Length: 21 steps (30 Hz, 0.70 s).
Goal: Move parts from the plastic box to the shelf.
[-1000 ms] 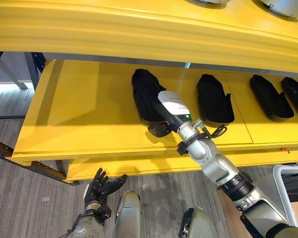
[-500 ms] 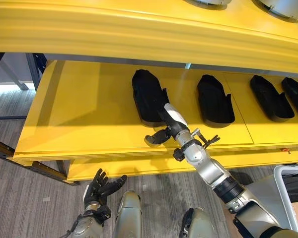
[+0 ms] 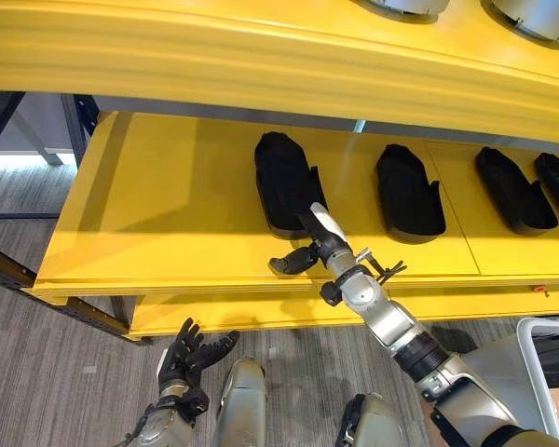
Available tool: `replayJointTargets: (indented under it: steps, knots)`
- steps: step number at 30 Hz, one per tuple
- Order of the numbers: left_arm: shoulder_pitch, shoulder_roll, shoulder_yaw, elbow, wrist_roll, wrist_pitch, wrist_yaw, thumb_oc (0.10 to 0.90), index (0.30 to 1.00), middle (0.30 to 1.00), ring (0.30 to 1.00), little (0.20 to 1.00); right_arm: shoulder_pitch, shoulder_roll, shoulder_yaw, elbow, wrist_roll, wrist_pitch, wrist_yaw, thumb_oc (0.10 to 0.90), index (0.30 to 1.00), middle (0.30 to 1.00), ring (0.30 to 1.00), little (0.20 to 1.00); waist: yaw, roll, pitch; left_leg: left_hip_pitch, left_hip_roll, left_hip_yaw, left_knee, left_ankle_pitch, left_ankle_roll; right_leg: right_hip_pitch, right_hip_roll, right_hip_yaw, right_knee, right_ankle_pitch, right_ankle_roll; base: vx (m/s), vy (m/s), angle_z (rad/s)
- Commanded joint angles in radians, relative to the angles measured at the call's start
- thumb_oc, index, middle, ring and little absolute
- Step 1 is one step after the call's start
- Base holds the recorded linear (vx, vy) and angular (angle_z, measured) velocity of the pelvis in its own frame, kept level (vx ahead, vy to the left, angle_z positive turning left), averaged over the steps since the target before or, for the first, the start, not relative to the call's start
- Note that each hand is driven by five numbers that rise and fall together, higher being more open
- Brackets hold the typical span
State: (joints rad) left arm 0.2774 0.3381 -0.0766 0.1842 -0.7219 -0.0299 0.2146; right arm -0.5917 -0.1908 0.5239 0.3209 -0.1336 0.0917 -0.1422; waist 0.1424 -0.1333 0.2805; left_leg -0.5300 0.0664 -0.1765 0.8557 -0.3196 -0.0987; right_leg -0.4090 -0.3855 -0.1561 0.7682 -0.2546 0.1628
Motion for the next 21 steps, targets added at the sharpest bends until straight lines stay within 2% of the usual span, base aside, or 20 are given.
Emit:
replayJointTargets:
  steps: [1, 21]
  knots:
    - [-0.018, 0.047, -0.017, -0.103, 0.03, -0.068, -0.004, 0.9, 1.0, 1.0, 1.0, 1.0, -0.117, 0.039, -0.04, -0.043, 0.034, -0.081, -0.047, 0.9, 1.0, 1.0, 1.0, 1.0, 0.011, -0.001, -0.029, -0.007, -0.01, -0.007, -0.052, 0.012, 0.057, 0.015, 0.016, 0.01, 0.062, -0.07, -0.054, 0.0, 0.0, 0.0]
    - [-0.034, 0.043, -0.026, -0.107, 0.036, -0.069, 0.011, 0.9, 1.0, 1.0, 1.0, 1.0, -0.096, 0.087, 0.034, -0.055, 0.075, -0.086, -0.013, 0.9, 1.0, 1.0, 1.0, 1.0, 0.012, -0.002, -0.008, 0.001, -0.009, 0.0, -0.048, 0.01, 0.058, 0.018, 0.016, 0.019, 0.064, -0.072, -0.054, 0.0, 0.0, 0.0]
